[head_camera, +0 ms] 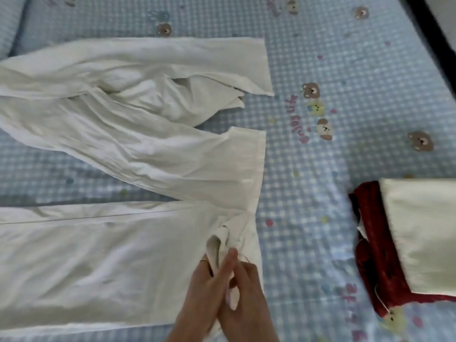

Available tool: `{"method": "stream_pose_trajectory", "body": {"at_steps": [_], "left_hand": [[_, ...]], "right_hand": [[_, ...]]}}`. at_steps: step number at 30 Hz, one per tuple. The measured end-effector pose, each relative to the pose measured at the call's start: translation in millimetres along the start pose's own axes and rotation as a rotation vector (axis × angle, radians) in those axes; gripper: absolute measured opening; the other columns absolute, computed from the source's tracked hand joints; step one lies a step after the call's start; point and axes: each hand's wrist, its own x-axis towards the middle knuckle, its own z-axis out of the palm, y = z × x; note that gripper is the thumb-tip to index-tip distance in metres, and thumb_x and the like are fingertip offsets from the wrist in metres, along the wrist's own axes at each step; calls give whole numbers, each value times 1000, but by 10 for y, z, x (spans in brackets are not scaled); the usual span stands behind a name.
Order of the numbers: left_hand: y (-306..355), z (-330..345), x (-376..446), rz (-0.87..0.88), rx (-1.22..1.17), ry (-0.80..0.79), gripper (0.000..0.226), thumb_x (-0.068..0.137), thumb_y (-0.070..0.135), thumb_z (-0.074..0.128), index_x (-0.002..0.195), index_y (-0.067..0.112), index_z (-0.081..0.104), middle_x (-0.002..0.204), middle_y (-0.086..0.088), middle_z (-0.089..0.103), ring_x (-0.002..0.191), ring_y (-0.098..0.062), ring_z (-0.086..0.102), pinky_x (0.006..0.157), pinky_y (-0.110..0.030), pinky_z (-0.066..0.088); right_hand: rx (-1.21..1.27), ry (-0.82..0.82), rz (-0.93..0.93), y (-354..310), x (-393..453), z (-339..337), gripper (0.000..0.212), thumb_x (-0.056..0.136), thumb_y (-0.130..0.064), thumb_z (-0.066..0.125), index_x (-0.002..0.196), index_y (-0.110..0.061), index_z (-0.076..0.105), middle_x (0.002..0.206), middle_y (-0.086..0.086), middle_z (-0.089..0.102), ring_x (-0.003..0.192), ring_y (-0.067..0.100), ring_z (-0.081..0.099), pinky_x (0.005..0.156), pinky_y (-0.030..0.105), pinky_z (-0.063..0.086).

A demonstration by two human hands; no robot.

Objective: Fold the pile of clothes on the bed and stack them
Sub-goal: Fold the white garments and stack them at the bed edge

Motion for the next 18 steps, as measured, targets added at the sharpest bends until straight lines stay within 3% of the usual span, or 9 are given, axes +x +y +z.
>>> {"method": "stream_pose_trajectory", "body": {"at_steps": [3, 4, 6, 8, 10, 12, 14, 18], "left_hand": [[-125, -590, 207, -84, 55, 140, 12, 85, 25, 67, 82, 14, 68, 65, 0, 72, 58, -10, 68, 46, -17, 47], [-175, -757, 276, -93, 58, 153, 10, 86, 22, 66, 84, 13, 68, 67, -1, 73, 60, -10, 69, 47, -17, 48], [-282, -1143, 425, -81, 111, 156, 8, 86, 22, 66, 91, 16, 68, 78, 1, 75, 72, -11, 70, 53, -17, 51], [-363, -1524, 567, -87, 152, 139, 12, 86, 28, 67, 93, 19, 66, 83, 2, 75, 75, -12, 71, 57, -20, 52], [-427, -1886, 718, -84, 218, 135, 12, 85, 35, 66, 87, 22, 66, 79, 5, 74, 70, -11, 70, 57, -21, 50], [-517, -2231, 873, -78, 308, 178, 21, 86, 37, 65, 73, 20, 62, 66, 6, 70, 62, -10, 65, 55, -20, 46], [-675, -2500, 1011, -82, 427, 242, 32, 89, 38, 60, 68, 14, 57, 58, 0, 64, 60, -17, 60, 55, -25, 43], [-1073, -2869, 1123, -50, 658, 386, 27, 98, 24, 44, 86, 5, 59, 75, -8, 59, 83, -34, 61, 62, -34, 35]], "right_hand": [[14, -280, -112, 89, 6, 343, 56, 89, -28, 61, 134, -41, 30, 128, -18, 43, 108, -6, 51, 96, 17, 43], [22, -264, -147, 145, 36, 389, 51, 90, -24, 61, 131, -41, 35, 127, -18, 46, 109, -5, 51, 97, 20, 43], [-53, -47, -214, 321, 158, 476, 43, 89, -18, 61, 125, -38, 46, 127, -15, 51, 113, -2, 48, 101, 21, 40], [-223, 92, -241, 514, 329, 539, 46, 90, -20, 61, 132, -30, 46, 139, -6, 45, 126, 10, 42, 106, 19, 32], [-438, 63, -268, 657, 505, 613, 52, 95, -32, 51, 143, -24, 35, 153, 0, 27, 140, 21, 29, 112, 32, 25], [-626, -7, -318, 736, 674, 769, 57, 95, -44, 33, 148, -24, 25, 158, 1, 16, 146, 22, 15, 116, 42, 19], [-756, -86, -345, 762, 814, 951, 61, 92, -46, 31, 147, -21, 29, 157, 4, 18, 145, 23, 16, 113, 48, 22], [-901, -197, -403, 755, 988, 1382, 62, 90, -50, 32, 142, -17, 42, 154, 8, 25, 142, 26, 18, 111, 50, 19]]}}
